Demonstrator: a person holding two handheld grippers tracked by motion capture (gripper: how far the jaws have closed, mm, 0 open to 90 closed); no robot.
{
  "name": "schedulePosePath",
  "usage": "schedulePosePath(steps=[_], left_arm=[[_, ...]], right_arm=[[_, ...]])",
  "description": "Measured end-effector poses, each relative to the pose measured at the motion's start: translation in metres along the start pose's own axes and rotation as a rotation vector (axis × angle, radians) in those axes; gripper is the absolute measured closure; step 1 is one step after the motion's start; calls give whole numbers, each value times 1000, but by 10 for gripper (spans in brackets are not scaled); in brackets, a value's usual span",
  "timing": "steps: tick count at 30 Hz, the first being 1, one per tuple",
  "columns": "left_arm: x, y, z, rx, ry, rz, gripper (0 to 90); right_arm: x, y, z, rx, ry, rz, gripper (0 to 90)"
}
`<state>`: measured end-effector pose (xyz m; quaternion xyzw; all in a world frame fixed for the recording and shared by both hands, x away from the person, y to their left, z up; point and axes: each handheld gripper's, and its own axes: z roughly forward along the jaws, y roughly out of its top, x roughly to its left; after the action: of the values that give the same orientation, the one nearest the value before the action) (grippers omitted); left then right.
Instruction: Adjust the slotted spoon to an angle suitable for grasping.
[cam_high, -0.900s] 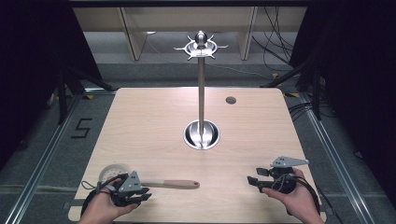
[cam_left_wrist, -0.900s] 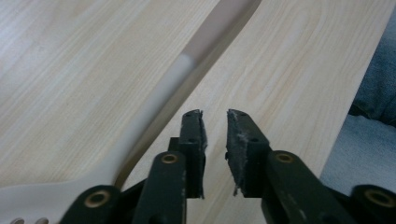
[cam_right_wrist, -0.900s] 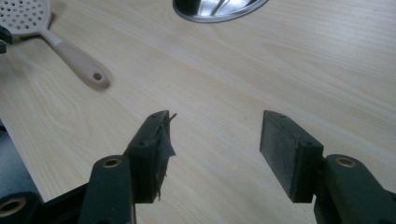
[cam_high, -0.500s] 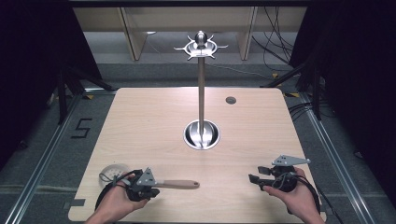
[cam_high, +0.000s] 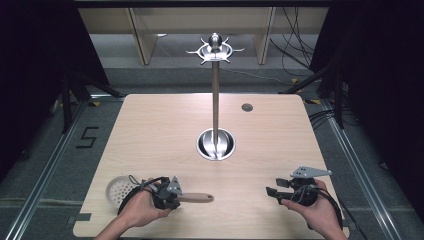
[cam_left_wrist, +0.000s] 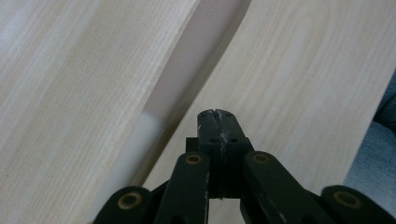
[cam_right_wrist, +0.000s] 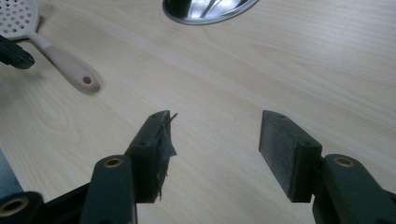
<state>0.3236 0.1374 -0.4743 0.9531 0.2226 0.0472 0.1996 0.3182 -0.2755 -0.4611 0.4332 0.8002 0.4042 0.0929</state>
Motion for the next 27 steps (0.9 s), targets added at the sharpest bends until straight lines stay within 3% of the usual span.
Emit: schedulePosePath(steps=[4,6,7,9,10,11,16,18,20,21,22,23,27], left_arm=[[4,2,4,28,4,7,893],[4,3,5,27,5,-20,893],[6,4,5,36,11,-1,893],[8,5,7,41,16,-18,893],[10,6,8,41,18,-16,893],[11,7,8,43,15,-29,893],[16,8,9,38,4,-59,893],[19,9,9,34,12,-58,894],[20,10,9,31,14,-75,894],[22,10,9,34,18,-64,894],[22,11,10,29,18,-88,893],[24,11,9,33,19,-75,893],[28,13,11,25,21,-98,894]], right_arm=[[0,0,0,1,-2,2,444],[0,0,0,2,0,5,444],[0,0,1,1,3,3,443],[0,0,1,0,2,-3,443],[3,0,1,12,18,35,443],[3,0,0,16,19,40,443],[2,0,0,9,17,27,443],[1,0,1,1,5,-4,443],[1,0,1,-9,9,-4,443],[1,0,0,-5,-3,-9,443],[1,0,0,-6,-3,-9,442],[1,0,0,-5,-4,-9,443],[1,0,1,-3,12,1,442]])
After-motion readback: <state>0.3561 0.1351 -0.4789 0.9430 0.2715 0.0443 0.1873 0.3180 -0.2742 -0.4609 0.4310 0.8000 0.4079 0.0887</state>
